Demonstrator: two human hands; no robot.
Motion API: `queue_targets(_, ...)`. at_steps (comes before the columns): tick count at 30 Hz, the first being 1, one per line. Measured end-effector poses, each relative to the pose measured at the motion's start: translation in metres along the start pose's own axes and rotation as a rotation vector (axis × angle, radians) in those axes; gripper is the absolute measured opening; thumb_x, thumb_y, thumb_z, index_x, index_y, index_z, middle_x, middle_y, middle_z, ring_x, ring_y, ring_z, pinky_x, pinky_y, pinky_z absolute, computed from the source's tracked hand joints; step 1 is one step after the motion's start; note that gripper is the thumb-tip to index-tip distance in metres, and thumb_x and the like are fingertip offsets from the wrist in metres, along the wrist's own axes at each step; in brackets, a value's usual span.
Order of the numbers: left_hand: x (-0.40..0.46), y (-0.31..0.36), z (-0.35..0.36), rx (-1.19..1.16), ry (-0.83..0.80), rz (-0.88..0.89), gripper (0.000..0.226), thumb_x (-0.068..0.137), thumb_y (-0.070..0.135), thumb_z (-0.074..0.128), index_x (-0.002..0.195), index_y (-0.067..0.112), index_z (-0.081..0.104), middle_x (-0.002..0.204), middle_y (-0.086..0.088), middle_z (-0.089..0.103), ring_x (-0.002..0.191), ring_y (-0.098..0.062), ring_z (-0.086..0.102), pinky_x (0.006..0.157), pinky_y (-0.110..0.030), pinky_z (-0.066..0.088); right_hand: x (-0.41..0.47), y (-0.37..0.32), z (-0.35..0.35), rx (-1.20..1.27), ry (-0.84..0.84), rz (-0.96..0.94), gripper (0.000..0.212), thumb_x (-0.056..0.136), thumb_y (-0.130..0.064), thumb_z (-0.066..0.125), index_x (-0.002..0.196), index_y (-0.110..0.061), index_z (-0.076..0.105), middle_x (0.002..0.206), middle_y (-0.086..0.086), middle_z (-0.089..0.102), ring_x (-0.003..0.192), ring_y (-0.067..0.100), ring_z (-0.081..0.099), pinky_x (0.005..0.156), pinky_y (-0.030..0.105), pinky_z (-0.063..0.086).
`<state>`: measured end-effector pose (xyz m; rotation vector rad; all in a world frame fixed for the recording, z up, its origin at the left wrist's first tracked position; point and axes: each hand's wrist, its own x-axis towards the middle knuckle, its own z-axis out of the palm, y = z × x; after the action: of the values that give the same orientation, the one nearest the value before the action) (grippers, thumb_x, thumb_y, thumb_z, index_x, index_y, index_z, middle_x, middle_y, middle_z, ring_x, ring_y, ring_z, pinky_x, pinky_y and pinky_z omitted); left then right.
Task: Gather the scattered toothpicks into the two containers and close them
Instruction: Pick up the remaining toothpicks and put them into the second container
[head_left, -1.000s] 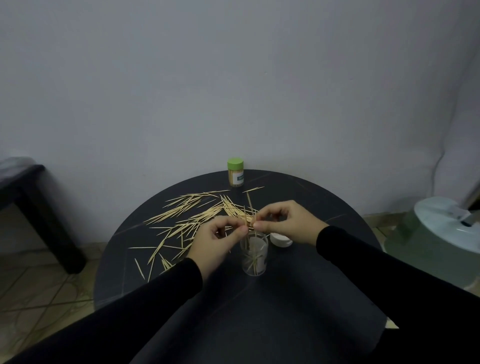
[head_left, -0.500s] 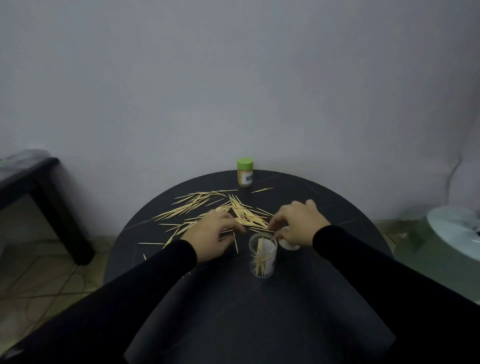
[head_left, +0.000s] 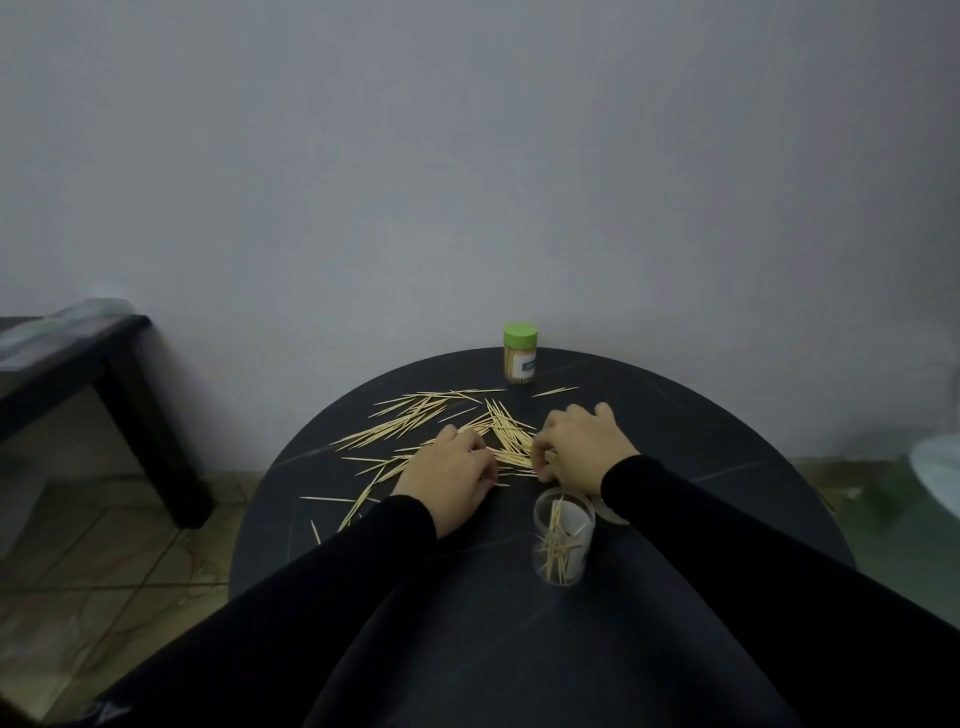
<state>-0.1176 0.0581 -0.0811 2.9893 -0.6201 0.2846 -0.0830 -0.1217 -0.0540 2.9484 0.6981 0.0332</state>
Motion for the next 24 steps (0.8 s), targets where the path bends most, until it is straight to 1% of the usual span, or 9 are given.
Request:
queue_targets(3, 0.008, 0.003, 0.003, -0.014, 0.008, -0.060, 0.034, 0.096, 0.032, 0.050, 0.129, 0.027, 0.049, 0.133, 0.005, 0.047, 0.118, -0.016, 0.041, 0.095, -0.030, 0.041, 0.006, 0.003, 0.006, 0.012, 0.009, 0.026, 0.036, 0.090, -0.040, 0.059, 0.126, -0.036, 0.053, 0.133, -0.005, 0.051, 0.124, 0.020, 0.041, 0.103, 0.046, 0.025)
queue_targets(4, 0.011, 0.004, 0.004, -0.013, -0.005, -0.067, 0.038, 0.096, 0.032, 0.050, 0.134, 0.028, 0.046, 0.136, 0.005, 0.047, 0.120, -0.017, 0.041, 0.096, -0.032, 0.042, 0.007, 0.004, 0.008, 0.010, 0.007, 0.031, 0.040, 0.091, -0.041, 0.058, 0.131, -0.037, 0.050, 0.136, -0.005, 0.050, 0.125, 0.020, 0.040, 0.104, 0.047, 0.025)
queue_targets(6, 0.017, 0.003, 0.004, -0.005, -0.045, -0.075, 0.041, 0.098, 0.031, 0.047, 0.139, 0.028, 0.041, 0.139, 0.005, 0.047, 0.120, -0.019, 0.041, 0.096, -0.035, 0.043, 0.008, 0.006, 0.011, 0.014, 0.006, 0.041, 0.042, 0.093, -0.042, 0.055, 0.134, -0.037, 0.048, 0.136, -0.006, 0.052, 0.125, 0.019, 0.041, 0.104, 0.046, 0.025)
queue_targets(9, 0.023, 0.002, 0.006, 0.040, -0.088, -0.078, 0.038, 0.101, 0.031, 0.041, 0.138, 0.028, 0.044, 0.136, 0.004, 0.050, 0.117, -0.020, 0.043, 0.093, -0.038, 0.045, 0.006, 0.006, 0.014, 0.026, 0.045, 0.043, 0.037, 0.094, -0.041, 0.054, 0.131, -0.036, 0.053, 0.129, -0.006, 0.058, 0.120, 0.019, 0.043, 0.101, 0.044, 0.025)
queue_targets(12, 0.026, 0.004, 0.006, 0.072, -0.071, -0.092, 0.034, 0.100, 0.030, 0.042, 0.134, 0.028, 0.050, 0.127, 0.002, 0.054, 0.114, -0.020, 0.044, 0.089, -0.036, 0.045, 0.004, 0.006, 0.014, 0.018, 0.071, 0.063, 0.031, 0.096, -0.038, 0.052, 0.127, -0.035, 0.058, 0.123, -0.006, 0.061, 0.115, 0.019, 0.045, 0.099, 0.043, 0.025)
queue_targets(15, 0.027, 0.007, 0.006, 0.121, -0.057, -0.086, 0.031, 0.100, 0.030, 0.043, 0.128, 0.025, 0.056, 0.122, 0.002, 0.054, 0.111, -0.020, 0.044, 0.088, -0.035, 0.046, 0.003, 0.008, 0.015, -0.007, 0.061, 0.081, 0.028, 0.098, -0.035, 0.050, 0.123, -0.035, 0.061, 0.119, -0.006, 0.062, 0.113, 0.019, 0.046, 0.100, 0.044, 0.024)
queue_targets(20, 0.026, 0.008, 0.004, 0.119, -0.020, -0.093, 0.027, 0.099, 0.033, 0.046, 0.121, 0.025, 0.059, 0.117, 0.002, 0.057, 0.109, -0.019, 0.047, 0.085, -0.034, 0.045, 0.003, 0.009, 0.013, -0.038, 0.062, 0.122, 0.026, 0.098, -0.035, 0.050, 0.120, -0.035, 0.063, 0.116, -0.005, 0.064, 0.113, 0.019, 0.048, 0.101, 0.045, 0.025)
queue_targets(24, 0.025, 0.005, 0.003, 0.095, -0.006, -0.122, 0.029, 0.099, 0.036, 0.044, 0.119, 0.025, 0.060, 0.116, 0.002, 0.058, 0.107, -0.018, 0.047, 0.084, -0.032, 0.045, 0.002, 0.010, 0.012, -0.044, 0.067, 0.136, 0.025, 0.098, -0.035, 0.051, 0.119, -0.035, 0.064, 0.114, -0.006, 0.064, 0.112, 0.019, 0.049, 0.101, 0.045, 0.025)
